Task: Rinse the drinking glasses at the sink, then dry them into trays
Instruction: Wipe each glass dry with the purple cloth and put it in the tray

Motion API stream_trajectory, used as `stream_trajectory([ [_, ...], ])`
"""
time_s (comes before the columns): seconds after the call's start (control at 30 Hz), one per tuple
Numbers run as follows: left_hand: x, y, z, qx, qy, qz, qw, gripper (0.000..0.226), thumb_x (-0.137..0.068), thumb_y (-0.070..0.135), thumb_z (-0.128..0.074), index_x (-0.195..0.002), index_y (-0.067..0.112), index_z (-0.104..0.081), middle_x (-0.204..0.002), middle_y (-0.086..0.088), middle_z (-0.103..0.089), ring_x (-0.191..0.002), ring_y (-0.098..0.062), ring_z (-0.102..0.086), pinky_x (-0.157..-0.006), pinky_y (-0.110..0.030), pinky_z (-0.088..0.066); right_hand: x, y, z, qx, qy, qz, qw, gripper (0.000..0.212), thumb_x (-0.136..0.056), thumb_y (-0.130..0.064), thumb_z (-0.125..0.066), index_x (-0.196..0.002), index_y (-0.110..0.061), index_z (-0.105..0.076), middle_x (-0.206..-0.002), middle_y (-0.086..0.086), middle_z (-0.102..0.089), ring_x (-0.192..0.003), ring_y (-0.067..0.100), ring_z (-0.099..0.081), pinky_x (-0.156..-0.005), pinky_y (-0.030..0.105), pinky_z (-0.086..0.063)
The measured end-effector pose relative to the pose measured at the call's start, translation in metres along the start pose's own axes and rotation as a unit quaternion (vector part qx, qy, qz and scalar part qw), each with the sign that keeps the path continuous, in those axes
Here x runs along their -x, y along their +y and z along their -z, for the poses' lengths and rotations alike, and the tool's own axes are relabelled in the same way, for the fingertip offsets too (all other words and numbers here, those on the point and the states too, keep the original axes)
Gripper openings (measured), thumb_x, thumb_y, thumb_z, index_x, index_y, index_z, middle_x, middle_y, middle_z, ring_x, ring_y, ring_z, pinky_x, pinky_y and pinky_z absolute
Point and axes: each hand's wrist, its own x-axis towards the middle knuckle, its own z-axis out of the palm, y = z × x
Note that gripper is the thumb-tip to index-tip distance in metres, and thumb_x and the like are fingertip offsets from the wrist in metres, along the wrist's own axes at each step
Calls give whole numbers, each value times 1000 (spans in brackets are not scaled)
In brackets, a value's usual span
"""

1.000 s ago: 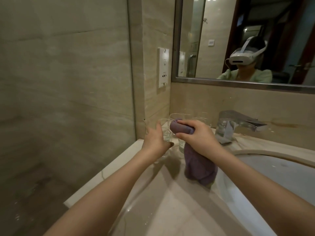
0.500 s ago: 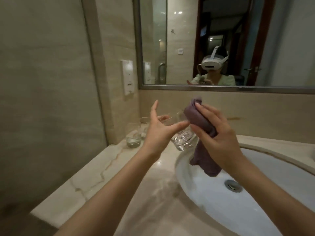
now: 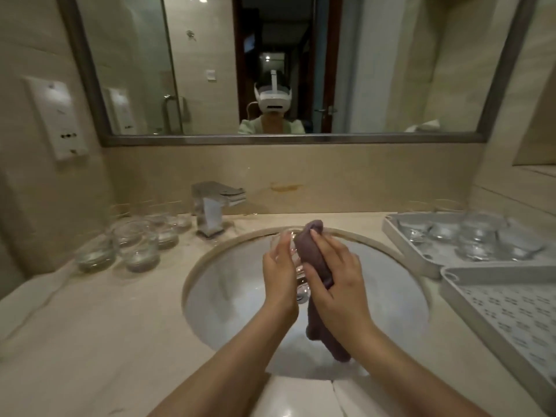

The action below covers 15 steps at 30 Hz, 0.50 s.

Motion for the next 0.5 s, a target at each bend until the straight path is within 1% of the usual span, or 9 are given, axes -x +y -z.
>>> stream_trajectory([
  [0.07, -12, -8, -2, -8, -10, -6, 1000, 44, -98, 42, -44, -109, 3, -63, -104, -22, -69, -92, -29, -69, -74, -35, -56, -1, 1, -6, -24, 9, -39, 999, 52, -87, -46, -50, -137, -31, -49, -127, -12, -50, -110, 10, -46, -96, 16, -35],
  [0.1, -16, -9, -2, -20, -17, -12, 1000, 45, -97, 42, -45, -110, 2, -62, -104, -23, -69, -92, -29, -70, -76, -37, -56, -5, 2, -10, -53, 20, -71, 996, 51, -88, -44, -54, -136, -31, -50, -125, -13, -50, -110, 8, -47, -96, 14, -35],
  [0.2, -32, -18, 3, -14, -26, -5, 1000, 55, -89, 54, -52, -118, 8, -60, -112, -17, -67, -97, -28, -69, -87, -47, -56, -26, 4, -23, -138, 31, -169, 975, 42, -94, -28, -60, -135, -28, -52, -118, -8, -56, -111, 8, -53, -99, 27, -43],
  [0.27, -37, -20, 8, 4, -6, -4, 1000, 61, -84, 58, -56, -120, 9, -58, -114, -16, -66, -98, -30, -69, -89, -51, -54, -36, 6, -31, -189, 9, -209, 959, 38, -95, -25, -59, -133, -25, -55, -119, -8, -61, -111, 3, -57, -100, 27, -44],
  [0.3, -39, -20, 11, 10, 5, -3, 1000, 66, -79, 62, -58, -119, 9, -57, -113, -16, -67, -98, -30, -69, -90, -52, -54, -41, 8, -34, -221, -1, -229, 948, 34, -95, -23, -59, -129, -23, -59, -118, -7, -65, -110, 4, -60, -99, 27, -46],
  [0.37, -41, -19, 13, 10, -2, -10, 1000, 80, -66, 69, -60, -119, 9, -57, -111, -15, -68, -98, -28, -69, -88, -50, -55, -50, 13, -35, -304, -13, -284, 909, 21, -95, -19, -57, -115, -19, -65, -107, 0, -72, -100, 12, -67, -90, 28, -51],
  [0.43, -38, -17, 11, 6, -46, -17, 999, 87, -60, 68, -63, -119, 5, -53, -110, -18, -68, -96, -28, -69, -78, -40, -57, -55, 17, -29, -371, -23, -336, 866, 18, -97, -20, -53, -109, -14, -65, -98, 8, -73, -89, 19, -70, -77, 26, -56],
  [0.47, -36, -16, 10, -6, -70, -13, 997, 90, -58, 68, -64, -120, 5, -51, -112, -17, -67, -98, -28, -68, -75, -35, -55, -55, 20, -25, -375, -25, -348, 859, 21, -98, -22, -52, -112, -12, -64, -99, 11, -73, -87, 20, -71, -74, 26, -57],
  [0.5, -33, -15, 10, -29, -91, -7, 995, 93, -55, 70, -64, -122, 7, -49, -115, -13, -65, -101, -25, -66, -75, -31, -53, -53, 22, -22, -371, -22, -351, 860, 24, -98, -23, -51, -116, -11, -63, -102, 11, -72, -89, 20, -71, -76, 26, -57],
])
